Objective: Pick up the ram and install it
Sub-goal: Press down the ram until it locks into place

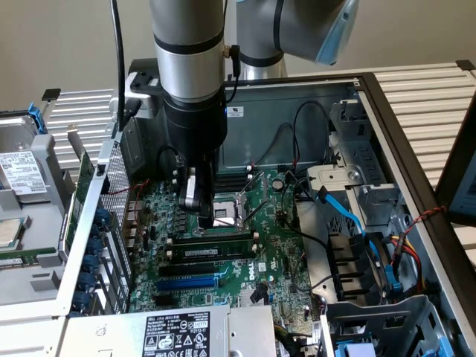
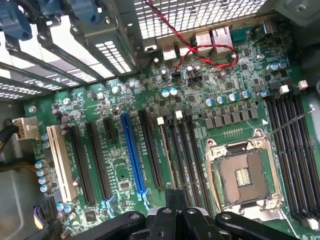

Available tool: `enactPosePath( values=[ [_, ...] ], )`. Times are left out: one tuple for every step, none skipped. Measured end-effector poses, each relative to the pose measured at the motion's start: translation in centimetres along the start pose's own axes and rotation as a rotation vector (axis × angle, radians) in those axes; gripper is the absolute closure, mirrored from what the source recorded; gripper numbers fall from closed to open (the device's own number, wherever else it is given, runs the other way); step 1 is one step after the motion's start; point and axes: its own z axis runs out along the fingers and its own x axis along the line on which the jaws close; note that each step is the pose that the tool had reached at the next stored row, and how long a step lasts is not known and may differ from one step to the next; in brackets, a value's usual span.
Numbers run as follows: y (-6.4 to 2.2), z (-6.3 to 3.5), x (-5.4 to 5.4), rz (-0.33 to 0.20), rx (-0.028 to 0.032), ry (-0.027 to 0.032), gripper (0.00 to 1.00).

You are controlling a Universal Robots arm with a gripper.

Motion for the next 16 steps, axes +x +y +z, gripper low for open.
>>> enactPosePath(
  values=[
    [0.00,0.00,0.00,0.015,-0.0002,0.0000,0.90],
    [0.00,0.00,0.00,0.031,-0.0004,0.0001,0.90],
    [0.00,0.00,0.00,0.046,-0.0006,0.0001,0.90],
    [0.00,0.00,0.00,0.061,-0.0009,0.0002,0.90],
    [0.00,0.01,0.00,0.076,-0.0010,0.0002,0.90],
    [0.00,0.01,0.00,0.091,-0.0013,0.0003,0.90],
    [0.00,0.02,0.00,0.105,-0.0015,0.0004,0.90],
    [0.00,0.02,0.00,0.116,-0.0017,0.0004,0.90],
    [0.00,0.02,0.00,0.126,-0.0018,0.0005,0.90],
    [0.00,0.03,0.00,0.137,-0.0020,0.0005,0.90],
    [0.00,0.03,0.00,0.150,-0.0022,0.0005,0.90],
    [0.00,0.04,0.00,0.160,-0.0023,0.0005,0.90],
    [0.00,0.04,0.00,0.170,-0.0025,0.0006,0.90],
    [0.00,0.05,0.00,0.180,-0.0026,0.0006,0.90],
    [0.00,0.06,0.00,0.190,-0.0027,0.0006,0.90],
    [0.00,0.06,0.00,0.199,-0.0029,0.0007,0.90]
  ],
)
